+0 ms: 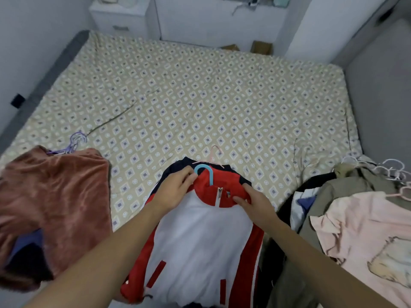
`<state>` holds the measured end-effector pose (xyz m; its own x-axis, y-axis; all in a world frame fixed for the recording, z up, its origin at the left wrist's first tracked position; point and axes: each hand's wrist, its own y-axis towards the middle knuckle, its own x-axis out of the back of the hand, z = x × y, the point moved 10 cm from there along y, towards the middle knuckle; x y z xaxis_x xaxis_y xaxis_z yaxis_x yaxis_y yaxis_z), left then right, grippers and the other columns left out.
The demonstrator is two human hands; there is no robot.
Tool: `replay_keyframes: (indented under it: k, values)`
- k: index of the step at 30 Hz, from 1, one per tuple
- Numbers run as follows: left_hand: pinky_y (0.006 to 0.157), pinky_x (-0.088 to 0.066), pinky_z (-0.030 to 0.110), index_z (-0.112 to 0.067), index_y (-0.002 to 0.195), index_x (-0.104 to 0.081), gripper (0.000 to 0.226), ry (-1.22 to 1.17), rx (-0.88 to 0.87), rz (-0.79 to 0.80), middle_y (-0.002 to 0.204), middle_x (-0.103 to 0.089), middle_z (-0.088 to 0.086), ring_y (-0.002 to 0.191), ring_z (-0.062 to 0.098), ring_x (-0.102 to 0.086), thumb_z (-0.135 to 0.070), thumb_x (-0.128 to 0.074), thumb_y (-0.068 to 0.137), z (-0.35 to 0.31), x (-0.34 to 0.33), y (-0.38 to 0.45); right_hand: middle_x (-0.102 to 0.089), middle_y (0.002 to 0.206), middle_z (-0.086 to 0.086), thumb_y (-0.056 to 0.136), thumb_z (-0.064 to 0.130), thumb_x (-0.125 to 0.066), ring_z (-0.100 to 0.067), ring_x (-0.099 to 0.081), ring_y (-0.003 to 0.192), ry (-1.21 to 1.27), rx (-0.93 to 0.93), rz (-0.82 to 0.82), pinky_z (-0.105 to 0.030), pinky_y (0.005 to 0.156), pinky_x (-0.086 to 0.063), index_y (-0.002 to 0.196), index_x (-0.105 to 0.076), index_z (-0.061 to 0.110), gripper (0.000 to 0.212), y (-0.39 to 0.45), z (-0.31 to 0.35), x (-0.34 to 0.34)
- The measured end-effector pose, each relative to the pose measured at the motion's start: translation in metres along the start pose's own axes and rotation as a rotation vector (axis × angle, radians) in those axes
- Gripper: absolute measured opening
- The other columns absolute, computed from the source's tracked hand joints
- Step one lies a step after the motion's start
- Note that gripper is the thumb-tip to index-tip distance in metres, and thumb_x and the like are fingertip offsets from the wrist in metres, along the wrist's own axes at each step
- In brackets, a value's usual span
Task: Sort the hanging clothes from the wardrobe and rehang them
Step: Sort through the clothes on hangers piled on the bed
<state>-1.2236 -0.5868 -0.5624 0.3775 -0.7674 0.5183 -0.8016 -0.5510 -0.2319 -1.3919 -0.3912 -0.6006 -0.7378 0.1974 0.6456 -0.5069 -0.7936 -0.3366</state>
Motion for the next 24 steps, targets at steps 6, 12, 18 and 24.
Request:
replay_keyframes:
  k: [6,12,18,24]
  values:
    - [0.076,-0.05,0.036,-0.031,0.089,-0.051,0.027,0.188,-0.125,-0.179,0.084,-0.06,-0.01,0.082,0.01,-0.06,-0.038,-0.039,0.112,-0.102,0.027,-0.071,-0.069,0.087,0.008,0.097,0.059,-0.06,-0.012,-0.065,0.082,-0.018,0.144,-0.082,-0.038,0.079,-0.053,0.119,-0.061,0.031,0.036,-0.082,0.047,0.063]
    - [0.075,-0.048,0.045,-0.019,0.084,-0.055,0.025,0.192,-0.317,-0.367,0.077,-0.056,-0.005,0.077,0.018,-0.056,-0.02,-0.05,0.108,-0.214,0.032,-0.184,-0.062,0.078,0.007,0.099,0.049,-0.064,-0.011,-0.06,0.077,-0.031,0.31,-0.098,-0.036,0.073,-0.046,0.098,-0.054,0.032,0.02,-0.204,0.092,0.107]
    - [0.067,-0.045,0.04,-0.019,0.079,-0.054,0.025,0.169,-0.402,-0.507,0.069,-0.056,-0.006,0.067,0.013,-0.055,-0.015,-0.056,0.104,-0.312,0.032,-0.278,-0.059,0.073,0.015,0.097,0.051,-0.065,-0.005,-0.057,0.073,-0.078,0.394,-0.145,-0.036,0.069,-0.045,0.089,-0.05,0.045,0.018,-0.302,0.117,0.141]
    - [0.071,-0.049,0.044,-0.016,0.082,-0.058,0.022,0.127,-0.489,-0.535,0.072,-0.062,-0.005,0.072,0.018,-0.059,-0.022,-0.053,0.102,-0.391,0.047,-0.326,-0.071,0.092,0.012,0.096,0.047,-0.065,-0.007,-0.066,0.087,0.001,0.466,-0.277,-0.039,0.08,-0.051,0.111,-0.061,0.032,0.022,-0.362,0.154,0.184]
